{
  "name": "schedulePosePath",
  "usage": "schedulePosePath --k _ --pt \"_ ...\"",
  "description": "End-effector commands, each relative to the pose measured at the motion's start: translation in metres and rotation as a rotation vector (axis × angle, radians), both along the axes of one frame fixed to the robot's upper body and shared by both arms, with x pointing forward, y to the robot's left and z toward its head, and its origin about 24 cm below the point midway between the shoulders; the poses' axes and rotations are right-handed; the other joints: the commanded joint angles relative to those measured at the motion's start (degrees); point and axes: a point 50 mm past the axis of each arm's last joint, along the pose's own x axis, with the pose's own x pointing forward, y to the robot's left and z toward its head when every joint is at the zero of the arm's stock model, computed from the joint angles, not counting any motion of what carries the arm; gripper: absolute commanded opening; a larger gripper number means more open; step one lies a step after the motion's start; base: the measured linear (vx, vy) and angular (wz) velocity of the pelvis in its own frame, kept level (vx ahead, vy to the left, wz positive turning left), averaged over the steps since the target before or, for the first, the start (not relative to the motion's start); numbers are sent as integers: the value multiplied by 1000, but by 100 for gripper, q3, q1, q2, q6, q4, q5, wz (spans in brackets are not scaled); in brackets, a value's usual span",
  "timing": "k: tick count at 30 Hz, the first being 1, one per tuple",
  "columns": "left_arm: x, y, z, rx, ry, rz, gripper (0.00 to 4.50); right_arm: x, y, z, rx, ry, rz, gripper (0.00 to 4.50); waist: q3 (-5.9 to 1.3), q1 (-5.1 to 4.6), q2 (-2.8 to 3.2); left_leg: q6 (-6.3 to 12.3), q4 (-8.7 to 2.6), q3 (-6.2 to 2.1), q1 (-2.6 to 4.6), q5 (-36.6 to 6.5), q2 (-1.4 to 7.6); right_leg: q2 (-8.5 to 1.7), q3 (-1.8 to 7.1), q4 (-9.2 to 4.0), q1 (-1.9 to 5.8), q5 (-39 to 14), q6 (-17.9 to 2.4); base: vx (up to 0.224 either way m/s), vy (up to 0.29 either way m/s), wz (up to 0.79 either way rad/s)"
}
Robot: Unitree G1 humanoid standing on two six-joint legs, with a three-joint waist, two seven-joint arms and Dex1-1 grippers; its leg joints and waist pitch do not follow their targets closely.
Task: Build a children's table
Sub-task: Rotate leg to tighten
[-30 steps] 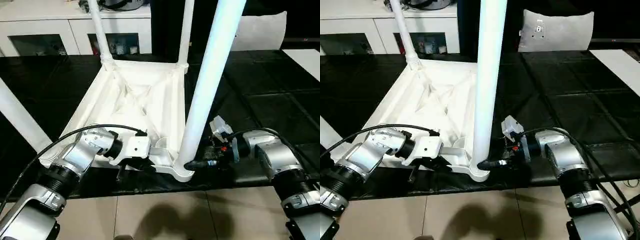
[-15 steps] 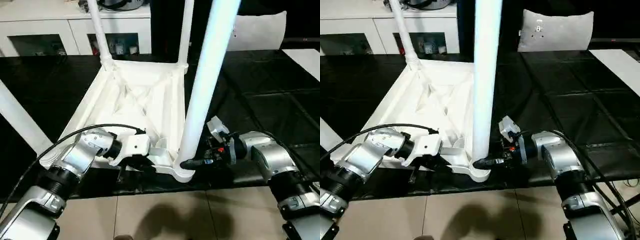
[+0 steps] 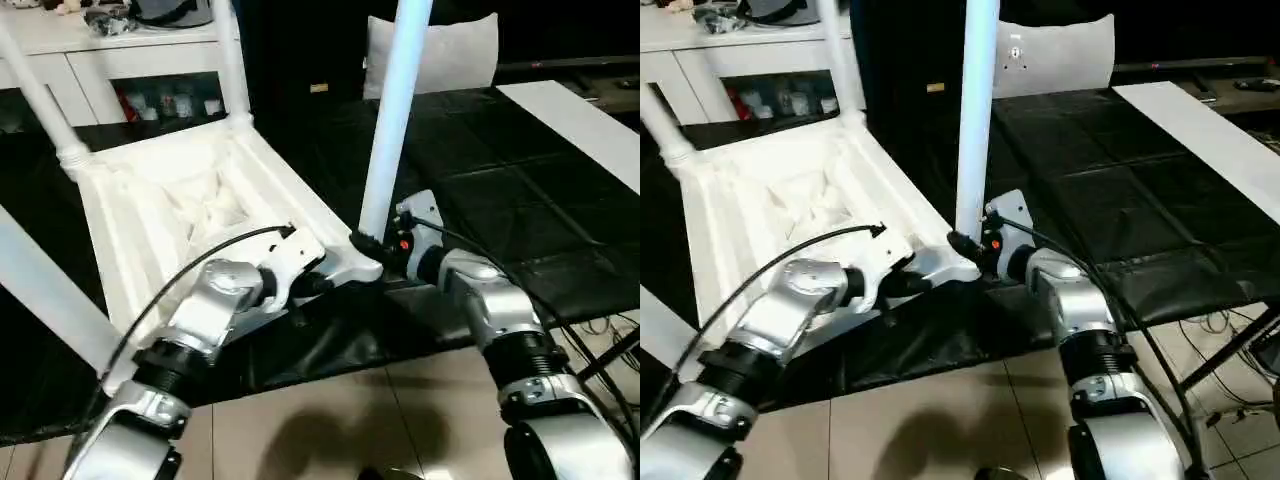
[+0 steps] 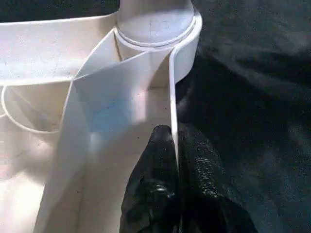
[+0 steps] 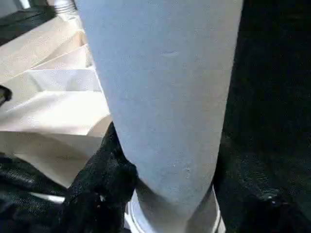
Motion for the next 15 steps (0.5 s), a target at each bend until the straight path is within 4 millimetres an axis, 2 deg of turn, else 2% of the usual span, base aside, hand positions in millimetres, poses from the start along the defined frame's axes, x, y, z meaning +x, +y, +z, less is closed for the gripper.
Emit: schedulePosePath --k 1,3,4,7,11,14,15 --pt "1 -33 27 -75 -99 -114 0 -7 29 -4 30 13 107 275 -402 63 -39 612 -327 62 -136 -572 -45 -316 290 -482 448 -2347 28 0 0 0" --pt "3 -25 25 -35 -112 -113 0 -8 24 -2 40 -2 112 288 -421 94 -12 658 -329 59 -133 -424 -16 -328 335 -420 447 -2055 -148 0 0 0" --pt "3 -20 23 -13 -119 -114 0 -9 20 -1 41 -11 114 301 -427 135 -19 683 -333 59 -120 -341 -6 -334 356 -390 447 -1910 -224 0 0 0" --pt "4 -8 20 29 -128 -131 0 -12 9 0 50 -30 154 323 -442 176 -13 770 -334 50 -129 -172 26 -343 387 -308 460 -1553 -403 0 0 0" --pt "2 -1 18 45 -135 -185 0 -16 -2 2 52 -49 212 365 -423 250 -4 757 -345 70 -105 -279 36 -351 405 -325 445 -1679 -443 0 0 0" --pt "-2 9 15 78 -128 -262 0 -21 -19 3 1 -59 310 373 -424 306 2 706 -351 68 -92 -365 44 -352 405 -330 447 -1767 -427 0 0 0" --pt "-3 10 15 81 -129 -273 0 -22 -20 3 -2 -58 320 391 -423 322 -1 716 -347 79 -90 -395 46 -350 418 -326 441 -1753 -431 0 0 0"
